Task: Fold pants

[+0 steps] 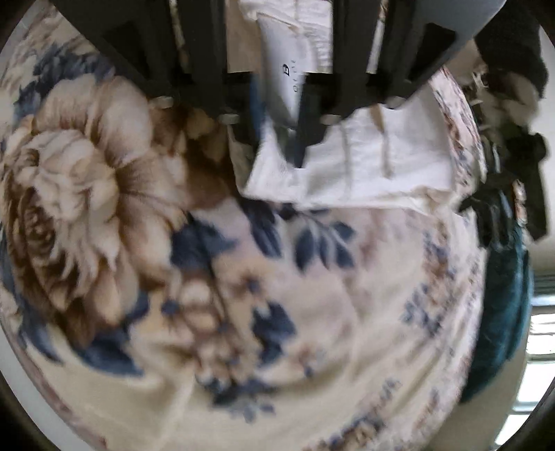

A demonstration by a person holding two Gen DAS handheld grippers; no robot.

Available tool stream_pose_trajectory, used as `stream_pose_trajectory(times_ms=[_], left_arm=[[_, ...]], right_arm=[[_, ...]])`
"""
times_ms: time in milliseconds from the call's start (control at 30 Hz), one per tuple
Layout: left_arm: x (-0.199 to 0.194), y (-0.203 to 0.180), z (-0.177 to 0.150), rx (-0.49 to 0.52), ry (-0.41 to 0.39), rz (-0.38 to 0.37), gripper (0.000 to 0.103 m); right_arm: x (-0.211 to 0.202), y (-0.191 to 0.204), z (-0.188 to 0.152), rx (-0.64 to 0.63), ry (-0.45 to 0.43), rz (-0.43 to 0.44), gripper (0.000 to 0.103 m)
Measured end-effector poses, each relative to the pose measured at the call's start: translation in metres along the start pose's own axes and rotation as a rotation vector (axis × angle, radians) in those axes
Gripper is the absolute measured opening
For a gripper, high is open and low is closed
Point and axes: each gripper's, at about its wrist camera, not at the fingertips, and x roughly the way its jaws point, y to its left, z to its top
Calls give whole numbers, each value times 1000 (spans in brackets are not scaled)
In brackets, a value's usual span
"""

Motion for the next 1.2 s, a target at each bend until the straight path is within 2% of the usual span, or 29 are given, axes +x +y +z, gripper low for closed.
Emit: stream_pose_trajectory(times_ms=[67,100,133,200,267,300,333,367,400,433,467,500,533,567,600,633,733,767,800,833,867,933,967,1033,1067,1100,1133,1200], left_arm=[[-12,3,-11,-33,8,-37,62],[-17,1,-18,-25,19,-58,67],[-18,0,-22,-14,39,-74,74],[-10,-1,-28,-1,93,-106,77],[18,-11,-27,4,161,-107,77],[29,-12,-28,-3,175,-112,75],[37,-13,-29,-12,179,-141,62],[41,-13,-29,-24,163,-177,35],[45,-16,-27,-22,157,-158,35],[46,-22,-23,0,136,-146,31],[43,-24,-23,19,114,-132,29],[39,-29,-25,58,91,-98,28],[40,-30,-26,83,77,-78,27],[38,-35,-26,129,46,-21,27],[39,-37,-25,161,25,9,27],[43,-36,-24,184,32,28,28],[47,-30,-17,120,49,-7,30],[42,-27,-16,100,53,-19,37],[31,-22,-18,66,49,-32,39],[21,-17,-21,47,37,-51,46],[2,-9,-30,3,4,-74,55],[-32,8,-63,-103,-57,-120,68],[-41,13,-78,-148,-69,-137,70],[-49,30,-134,-332,-26,-202,70],[-44,35,-155,-417,15,-234,70],[-32,42,-185,-553,81,-311,70],[-24,45,-200,-628,117,-350,70],[6,47,-244,-858,212,-436,70]], right_arm=[[-11,6,-1,-42,-15,-36,56],[-17,11,-2,-73,-21,-38,64],[-22,16,-3,-101,-19,-35,79],[-25,18,-2,-107,-1,-10,81],[-15,12,2,-72,46,56,81],[-9,8,5,-54,70,71,81],[2,5,9,-34,104,74,81],[10,2,10,-23,131,79,81],[19,0,11,-12,160,98,80],[26,-3,11,6,169,135,72],[29,-4,11,21,167,163,52],[28,-4,11,32,160,177,43],[22,-2,11,28,132,145,20],[11,2,9,21,87,116,7],[-3,3,8,13,26,80,7],[-11,3,7,12,-5,87,7],[9,-5,3,21,64,65,10],[14,-2,3,5,83,53,13],[14,-1,3,-8,92,51,16],[9,-2,2,-12,92,47,27],[0,-4,-1,-9,86,47,49],[-23,-15,-15,21,54,110,80],[-29,-20,-23,36,51,129,81],[-32,-34,-49,89,93,141,81],[-29,-40,-61,117,113,144,81],[-23,-46,-78,162,138,150,81],[-18,-48,-90,194,156,156,81],[-6,-52,-111,254,175,178,81]])
